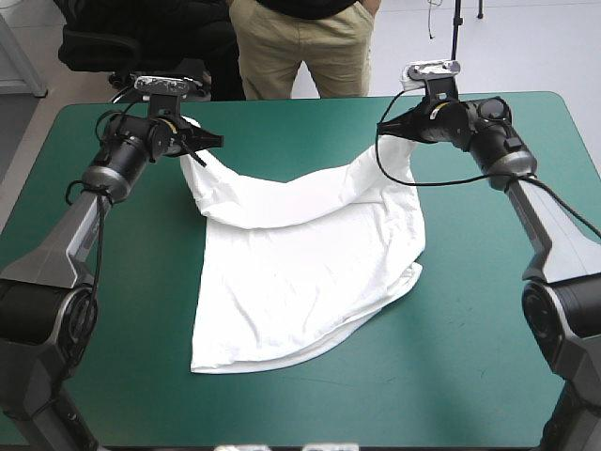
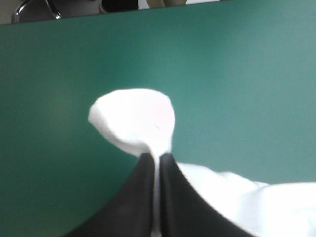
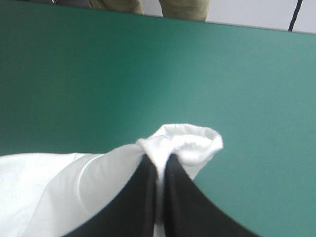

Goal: Fold the cloth

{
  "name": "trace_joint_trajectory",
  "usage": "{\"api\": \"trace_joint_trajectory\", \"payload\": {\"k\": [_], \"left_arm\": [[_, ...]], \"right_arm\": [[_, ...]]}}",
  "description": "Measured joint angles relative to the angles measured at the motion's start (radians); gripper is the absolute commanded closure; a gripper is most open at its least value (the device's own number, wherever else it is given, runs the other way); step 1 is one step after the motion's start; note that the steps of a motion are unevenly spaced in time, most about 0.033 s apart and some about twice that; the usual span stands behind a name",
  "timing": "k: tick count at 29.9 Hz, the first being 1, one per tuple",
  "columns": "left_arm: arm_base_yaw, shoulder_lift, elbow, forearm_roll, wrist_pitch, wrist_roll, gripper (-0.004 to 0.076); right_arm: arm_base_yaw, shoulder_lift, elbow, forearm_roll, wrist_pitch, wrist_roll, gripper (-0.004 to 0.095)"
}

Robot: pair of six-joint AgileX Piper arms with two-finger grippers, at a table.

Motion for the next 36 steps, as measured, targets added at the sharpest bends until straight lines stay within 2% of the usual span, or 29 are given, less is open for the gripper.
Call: {"api": "trace_joint_trajectory", "payload": {"k": [5, 7, 9, 13, 14, 16, 20, 26, 33, 36], "left_arm": [[0.000, 0.083, 0.000, 0.009, -0.012, -0.015, 0.0740], [0.000, 0.112, 0.000, 0.009, -0.012, -0.032, 0.0718], [0.000, 0.132, 0.000, 0.009, -0.004, -0.042, 0.0608], [0.000, 0.146, 0.000, 0.004, 0.027, -0.037, 0.0245], [0.000, 0.144, 0.000, -0.001, 0.033, -0.034, 0.0184], [0.000, 0.138, 0.000, -0.005, 0.048, -0.033, 0.0104], [0.000, 0.082, 0.000, -0.002, 0.129, -0.019, 0.0116], [0.001, -0.096, 0.000, -0.014, 0.338, 0.043, 0.0160], [0.000, -0.333, 0.037, -0.107, 0.449, 0.109, 0.0281], [-0.023, -0.420, 0.072, -0.111, 0.515, 0.101, 0.0316]], "right_arm": [[-0.001, 0.090, -0.022, 0.011, 0.048, -0.004, 0.0924], [-0.001, 0.118, -0.024, 0.012, 0.068, -0.005, 0.0895], [-0.001, 0.136, -0.025, 0.013, 0.084, -0.006, 0.0782], [-0.001, 0.150, -0.026, 0.015, 0.093, -0.028, 0.0385], [-0.001, 0.150, -0.028, 0.015, 0.093, -0.030, 0.0316], [-0.001, 0.151, -0.045, 0.021, 0.112, -0.030, 0.0276], [-0.002, 0.150, -0.124, 0.019, 0.210, -0.030, 0.0334], [-0.005, 0.060, -0.179, 0.006, 0.301, -0.039, 0.0374], [-0.006, -0.096, -0.188, 0.006, 0.493, -0.055, 0.0375], [-0.006, -0.133, -0.188, 0.006, 0.531, -0.055, 0.0376]]}}
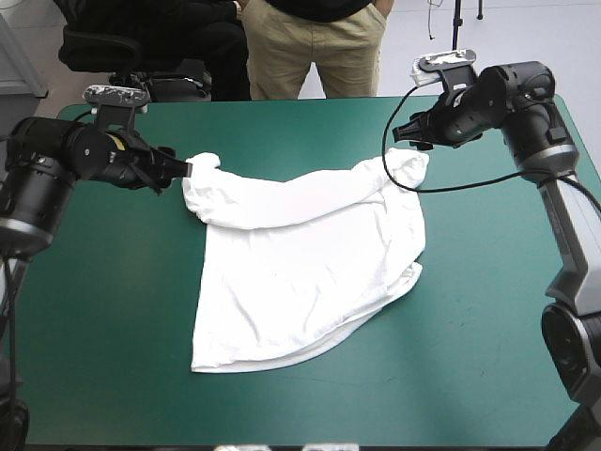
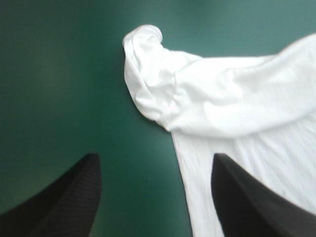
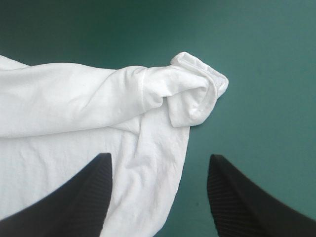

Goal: Fold the cloth

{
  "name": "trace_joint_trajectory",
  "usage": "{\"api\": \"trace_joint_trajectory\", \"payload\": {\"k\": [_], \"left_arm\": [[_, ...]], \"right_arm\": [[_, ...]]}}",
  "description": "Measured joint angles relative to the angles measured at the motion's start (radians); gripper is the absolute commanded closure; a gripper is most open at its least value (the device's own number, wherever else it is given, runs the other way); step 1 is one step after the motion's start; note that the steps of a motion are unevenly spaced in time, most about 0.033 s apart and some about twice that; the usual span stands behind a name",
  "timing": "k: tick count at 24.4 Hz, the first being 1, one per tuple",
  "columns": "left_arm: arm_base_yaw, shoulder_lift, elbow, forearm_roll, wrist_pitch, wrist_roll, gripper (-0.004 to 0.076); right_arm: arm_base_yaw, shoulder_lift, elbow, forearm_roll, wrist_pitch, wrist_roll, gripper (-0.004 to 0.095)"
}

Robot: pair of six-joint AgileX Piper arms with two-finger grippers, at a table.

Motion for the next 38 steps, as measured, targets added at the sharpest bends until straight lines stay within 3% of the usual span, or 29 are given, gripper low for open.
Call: {"api": "trace_joint_trajectory", "payload": {"k": [5, 14, 20, 38], "left_arm": [[-0.114, -0.105, 0.095, 0.013, 0.113, -0.052, 0.0316], [-0.332, -0.199, 0.484, 0.030, 0.111, -0.364, 0.0316], [-0.412, -0.201, 0.696, 0.000, 0.043, -0.508, 0.0316], [-0.413, -0.193, 0.938, -0.067, -0.180, -0.525, 0.0336]], "right_arm": [[-0.001, -0.039, 0.000, -0.002, 0.019, 0.001, 0.0378], [-0.001, -0.038, -0.001, -0.011, 0.053, 0.003, 0.0378], [-0.001, -0.038, -0.001, -0.013, 0.054, 0.003, 0.0383], [-0.001, -0.038, -0.001, -0.003, 0.060, 0.003, 0.0422]]}}
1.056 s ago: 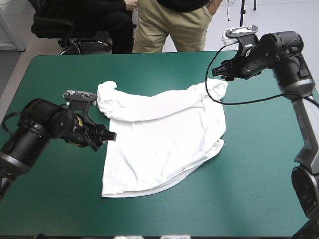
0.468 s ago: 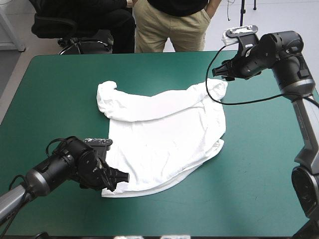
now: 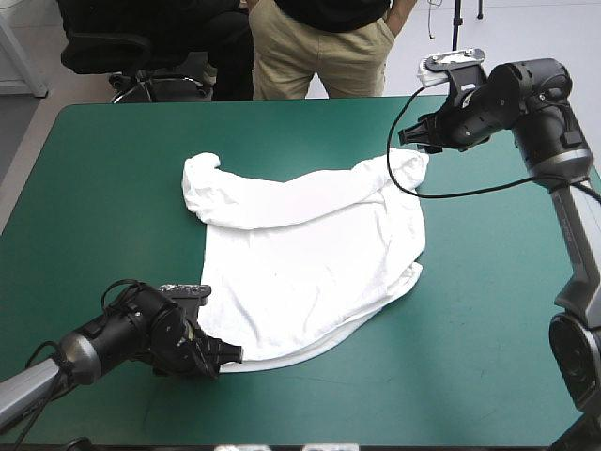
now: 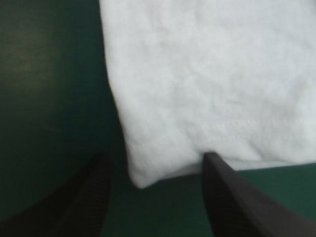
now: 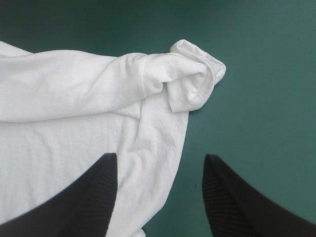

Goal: Fold the cloth

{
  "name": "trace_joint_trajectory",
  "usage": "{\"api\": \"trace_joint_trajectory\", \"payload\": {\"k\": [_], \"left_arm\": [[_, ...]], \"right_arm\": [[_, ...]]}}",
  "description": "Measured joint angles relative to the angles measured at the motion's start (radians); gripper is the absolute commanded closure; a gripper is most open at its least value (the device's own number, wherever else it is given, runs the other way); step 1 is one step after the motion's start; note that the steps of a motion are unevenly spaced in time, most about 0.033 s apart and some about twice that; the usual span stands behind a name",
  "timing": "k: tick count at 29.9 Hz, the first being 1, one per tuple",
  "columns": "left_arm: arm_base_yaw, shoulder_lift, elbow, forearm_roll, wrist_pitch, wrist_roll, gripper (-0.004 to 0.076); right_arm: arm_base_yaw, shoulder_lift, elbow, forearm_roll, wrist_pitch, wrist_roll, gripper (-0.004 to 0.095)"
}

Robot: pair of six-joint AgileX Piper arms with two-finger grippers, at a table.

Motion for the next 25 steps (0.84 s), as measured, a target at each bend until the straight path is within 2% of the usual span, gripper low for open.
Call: {"api": "trace_joint_trajectory", "payload": {"k": [3, 6, 8, 11, 15, 20, 25], "left_arm": [[0.000, 0.037, 0.003, 0.003, -0.019, 0.000, 0.0362], [0.000, 0.067, -0.007, 0.002, -0.013, 0.000, 0.0427], [0.000, 0.087, -0.018, -0.007, -0.007, 0.000, 0.0524], [0.000, 0.098, -0.026, -0.018, -0.007, 0.000, 0.0740], [-0.001, 0.103, -0.028, -0.042, -0.024, 0.000, 0.0735], [-0.001, 0.103, -0.028, -0.043, -0.025, 0.000, 0.0736], [-0.001, 0.103, -0.028, -0.043, -0.024, 0.000, 0.0736]], "right_arm": [[0.000, 0.000, 0.000, 0.010, 0.002, 0.000, 0.0422], [0.000, 0.000, 0.000, 0.011, 0.013, 0.000, 0.0424], [0.000, 0.000, 0.000, 0.011, 0.013, 0.000, 0.0435], [0.000, 0.000, 0.001, 0.011, 0.013, 0.000, 0.0449], [0.000, -0.008, 0.057, 0.013, 0.012, -0.005, 0.0446], [0.000, -0.041, 0.278, 0.036, 0.010, -0.034, 0.0367], [0.000, -0.058, 0.471, 0.052, 0.009, -0.056, 0.0360]]}}
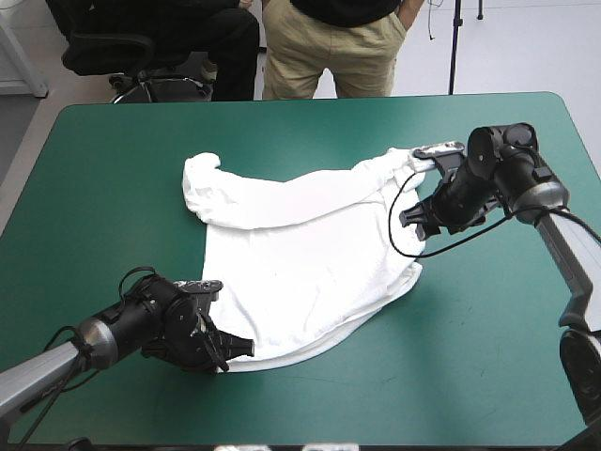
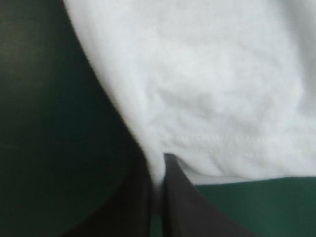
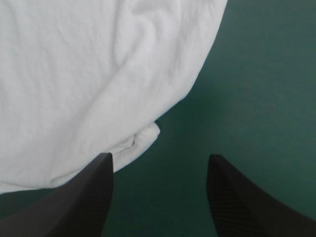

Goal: Fold the cloth

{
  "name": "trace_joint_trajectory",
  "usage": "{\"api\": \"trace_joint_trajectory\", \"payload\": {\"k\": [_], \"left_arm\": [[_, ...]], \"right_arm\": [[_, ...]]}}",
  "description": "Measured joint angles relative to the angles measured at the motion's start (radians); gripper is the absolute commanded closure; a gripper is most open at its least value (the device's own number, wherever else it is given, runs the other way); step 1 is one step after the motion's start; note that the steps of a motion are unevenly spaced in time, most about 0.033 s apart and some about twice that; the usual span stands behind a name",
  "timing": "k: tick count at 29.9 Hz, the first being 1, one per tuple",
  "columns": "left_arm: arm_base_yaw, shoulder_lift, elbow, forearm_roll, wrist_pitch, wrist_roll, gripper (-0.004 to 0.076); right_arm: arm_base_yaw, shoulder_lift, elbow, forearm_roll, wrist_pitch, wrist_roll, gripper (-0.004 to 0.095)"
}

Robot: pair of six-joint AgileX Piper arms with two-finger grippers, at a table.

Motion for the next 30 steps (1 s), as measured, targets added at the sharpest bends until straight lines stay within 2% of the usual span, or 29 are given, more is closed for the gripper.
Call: {"api": "trace_joint_trajectory", "payload": {"k": [6, 13, 30], "left_arm": [[0.000, 0.000, 0.000, 0.000, 0.000, 0.000, 0.0736], [0.000, 0.000, 0.000, 0.000, 0.000, 0.003, 0.0736], [0.000, 0.000, -0.001, 0.000, 0.002, 0.045, 0.0736]], "right_arm": [[0.043, -0.002, 0.074, 0.001, -0.041, -0.001, 0.0360], [0.186, -0.005, 0.146, -0.131, -0.155, 0.121, 0.0362], [0.196, 0.087, 0.274, -0.159, -0.287, 0.253, 0.0364]]}}
